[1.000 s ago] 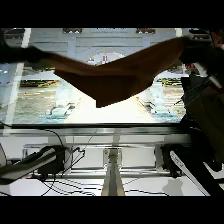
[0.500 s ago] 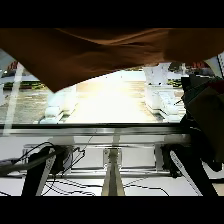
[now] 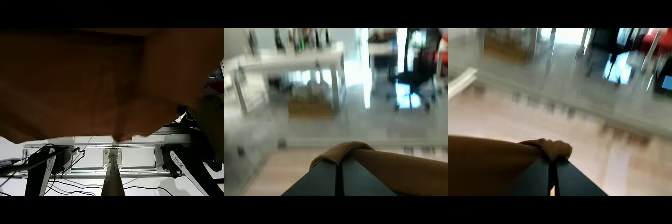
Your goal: Fold the clothes and pants, and hang the long-sleeved shirts on hangers.
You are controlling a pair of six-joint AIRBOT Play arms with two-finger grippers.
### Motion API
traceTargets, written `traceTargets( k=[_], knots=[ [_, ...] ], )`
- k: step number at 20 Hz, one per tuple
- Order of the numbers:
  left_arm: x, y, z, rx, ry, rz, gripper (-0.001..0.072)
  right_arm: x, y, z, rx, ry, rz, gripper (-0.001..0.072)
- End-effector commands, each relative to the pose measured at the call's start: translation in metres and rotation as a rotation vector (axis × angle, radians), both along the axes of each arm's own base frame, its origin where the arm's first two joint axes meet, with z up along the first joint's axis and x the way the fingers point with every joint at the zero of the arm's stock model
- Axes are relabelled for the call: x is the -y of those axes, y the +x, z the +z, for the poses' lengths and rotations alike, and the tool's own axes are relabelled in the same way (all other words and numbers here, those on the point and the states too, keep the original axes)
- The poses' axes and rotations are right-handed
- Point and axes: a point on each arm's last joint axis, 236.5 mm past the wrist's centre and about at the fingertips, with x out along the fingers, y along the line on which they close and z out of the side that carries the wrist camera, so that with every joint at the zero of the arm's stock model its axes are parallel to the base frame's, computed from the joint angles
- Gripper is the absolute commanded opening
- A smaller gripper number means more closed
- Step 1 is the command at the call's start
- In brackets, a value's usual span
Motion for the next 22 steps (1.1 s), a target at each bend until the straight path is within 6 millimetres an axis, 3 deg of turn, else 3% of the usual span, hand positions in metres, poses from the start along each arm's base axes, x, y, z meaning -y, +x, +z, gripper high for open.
traceTargets(
  k=[1,3,5,7,9,12,15,17,19,22],
  knots=[
    [-0.012,0.078,-0.147,-0.465,-0.183,-0.068,0.0012,-0.006,0.047,-0.141,-0.512,-0.118,0.040,0.0007],
    [-0.023,0.123,-0.238,-0.691,-0.263,-0.090,0.0012,-0.010,0.085,-0.209,-0.693,-0.132,0.046,0.0007],
    [-0.031,0.156,-0.316,-0.863,-0.333,-0.102,0.0012,-0.013,0.117,-0.270,-0.816,-0.141,0.044,0.0008],
    [-0.030,0.183,-0.382,-0.968,-0.414,-0.114,0.0012,-0.015,0.145,-0.320,-0.876,-0.138,0.034,0.0008],
    [-0.021,0.209,-0.430,-0.994,-0.506,-0.125,0.0012,-0.016,0.172,-0.357,-0.880,-0.128,0.016,0.0009],
    [-0.016,0.244,-0.465,-0.934,-0.556,-0.098,0.0013,-0.012,0.212,-0.371,-0.766,-0.124,-0.022,0.0009],
    [-0.007,0.253,-0.470,-0.918,-0.447,-0.157,0.0012,-0.003,0.231,-0.358,-0.677,-0.123,-0.055,0.0009],
    [-0.007,0.230,-0.474,-1.014,-0.346,-0.203,0.0012,0.011,0.215,-0.367,-0.773,-0.067,-0.107,0.0009],
    [-0.029,0.197,-0.480,-1.145,-0.217,-0.183,0.0012,0.017,0.181,-0.381,-0.934,-0.059,-0.099,0.0009],
    [-0.052,0.151,-0.487,-1.329,-0.142,-0.160,0.0012,-0.001,0.126,-0.396,-1.174,-0.002,-0.023,0.0008]
  ],
)
